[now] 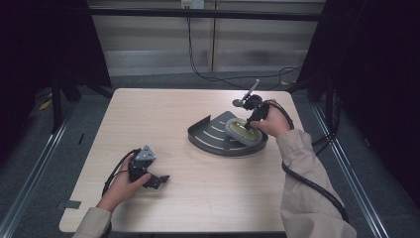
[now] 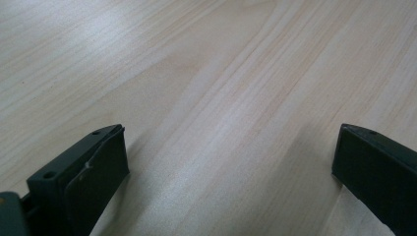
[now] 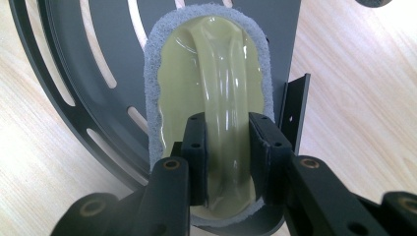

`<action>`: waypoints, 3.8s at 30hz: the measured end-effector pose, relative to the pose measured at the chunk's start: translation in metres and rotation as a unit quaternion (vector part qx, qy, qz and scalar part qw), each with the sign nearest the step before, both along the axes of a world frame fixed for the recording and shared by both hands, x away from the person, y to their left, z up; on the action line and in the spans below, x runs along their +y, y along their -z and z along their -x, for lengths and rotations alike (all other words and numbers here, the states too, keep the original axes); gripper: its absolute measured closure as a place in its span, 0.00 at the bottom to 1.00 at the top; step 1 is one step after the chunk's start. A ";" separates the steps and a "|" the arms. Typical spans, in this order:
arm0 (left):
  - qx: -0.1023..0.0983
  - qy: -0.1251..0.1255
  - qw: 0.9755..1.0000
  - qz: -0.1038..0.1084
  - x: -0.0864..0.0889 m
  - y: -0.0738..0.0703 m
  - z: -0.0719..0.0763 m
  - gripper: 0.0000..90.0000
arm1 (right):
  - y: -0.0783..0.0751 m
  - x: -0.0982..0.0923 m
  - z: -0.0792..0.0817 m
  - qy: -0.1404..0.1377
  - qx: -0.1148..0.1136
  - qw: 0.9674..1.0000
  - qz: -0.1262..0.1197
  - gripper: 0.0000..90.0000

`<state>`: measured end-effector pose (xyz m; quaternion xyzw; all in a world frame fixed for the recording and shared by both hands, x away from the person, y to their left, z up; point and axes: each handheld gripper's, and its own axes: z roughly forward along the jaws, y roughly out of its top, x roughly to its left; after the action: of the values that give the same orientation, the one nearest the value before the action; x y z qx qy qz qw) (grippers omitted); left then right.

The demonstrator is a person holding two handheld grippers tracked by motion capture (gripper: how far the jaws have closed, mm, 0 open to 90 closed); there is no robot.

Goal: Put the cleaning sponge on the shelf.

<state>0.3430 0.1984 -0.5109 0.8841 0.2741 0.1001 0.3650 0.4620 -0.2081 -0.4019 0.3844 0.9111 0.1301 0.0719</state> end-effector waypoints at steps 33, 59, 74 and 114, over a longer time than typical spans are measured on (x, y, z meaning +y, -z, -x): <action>-0.002 -0.002 1.000 0.001 0.000 0.000 0.000 0.00 | 0.022 -0.006 0.001 0.020 0.006 1.000 0.022 0.79; -0.002 -0.002 1.000 0.000 0.000 0.000 0.000 0.00 | 0.026 -0.003 -0.004 0.017 0.025 0.998 0.048 0.78; -0.003 -0.002 1.000 0.000 0.000 0.000 0.000 0.00 | 0.027 -0.003 -0.004 0.025 0.033 0.998 0.048 0.77; -0.001 0.000 1.000 0.000 0.000 0.000 0.000 0.00 | 0.008 -0.010 0.012 0.040 0.035 0.998 0.031 0.25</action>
<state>0.3431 0.1984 -0.5108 0.8841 0.2741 0.1012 0.3648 0.4504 -0.2183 -0.4097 0.4222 0.9007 0.0854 0.0568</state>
